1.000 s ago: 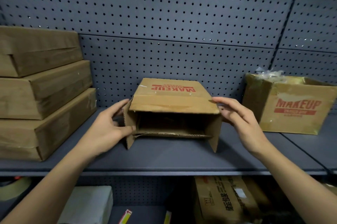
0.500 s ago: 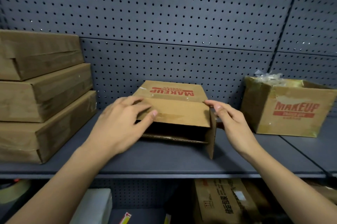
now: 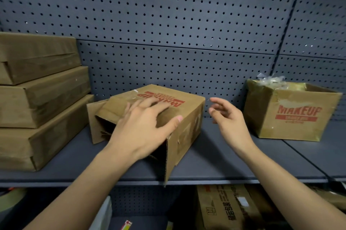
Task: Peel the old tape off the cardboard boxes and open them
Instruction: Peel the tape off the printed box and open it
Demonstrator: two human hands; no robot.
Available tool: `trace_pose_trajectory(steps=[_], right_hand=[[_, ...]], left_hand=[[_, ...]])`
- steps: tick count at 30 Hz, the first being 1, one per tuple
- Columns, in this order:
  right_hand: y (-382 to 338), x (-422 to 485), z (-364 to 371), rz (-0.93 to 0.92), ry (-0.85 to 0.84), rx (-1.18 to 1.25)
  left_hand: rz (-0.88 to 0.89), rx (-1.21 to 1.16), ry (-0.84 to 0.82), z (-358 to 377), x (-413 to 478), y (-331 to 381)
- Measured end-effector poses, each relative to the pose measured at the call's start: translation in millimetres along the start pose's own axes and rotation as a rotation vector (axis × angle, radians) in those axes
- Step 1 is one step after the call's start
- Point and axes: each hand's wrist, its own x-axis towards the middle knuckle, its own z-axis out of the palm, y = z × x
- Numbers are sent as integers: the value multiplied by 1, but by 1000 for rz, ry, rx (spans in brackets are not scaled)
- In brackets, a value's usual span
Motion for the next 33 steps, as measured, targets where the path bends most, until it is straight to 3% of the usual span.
trace_pose_trajectory(steps=[5, 9, 17, 23, 27, 31, 33], right_hand=[[11, 27, 2, 173, -116, -137], [10, 34, 4, 223, -169, -6], [4, -2, -9, 101, -99, -11], [-3, -36, -8, -14, -149, -63], [-13, -58, 2, -48, -174, -38], [-19, -76, 12, -123, -326, -39], [-16, -75, 13, -186, -321, -45]], left_hand=[[-39, -6, -135, -7, 6, 2], [-6, -47, -214, -14, 13, -4], [32, -75, -400, -42, 22, -16], [-100, 263, -324, -39, 22, -14], [-113, 291, -188, -31, 9, -3], [-78, 344, -164, -23, 2, -5], [-57, 347, -166, -23, -1, -5]])
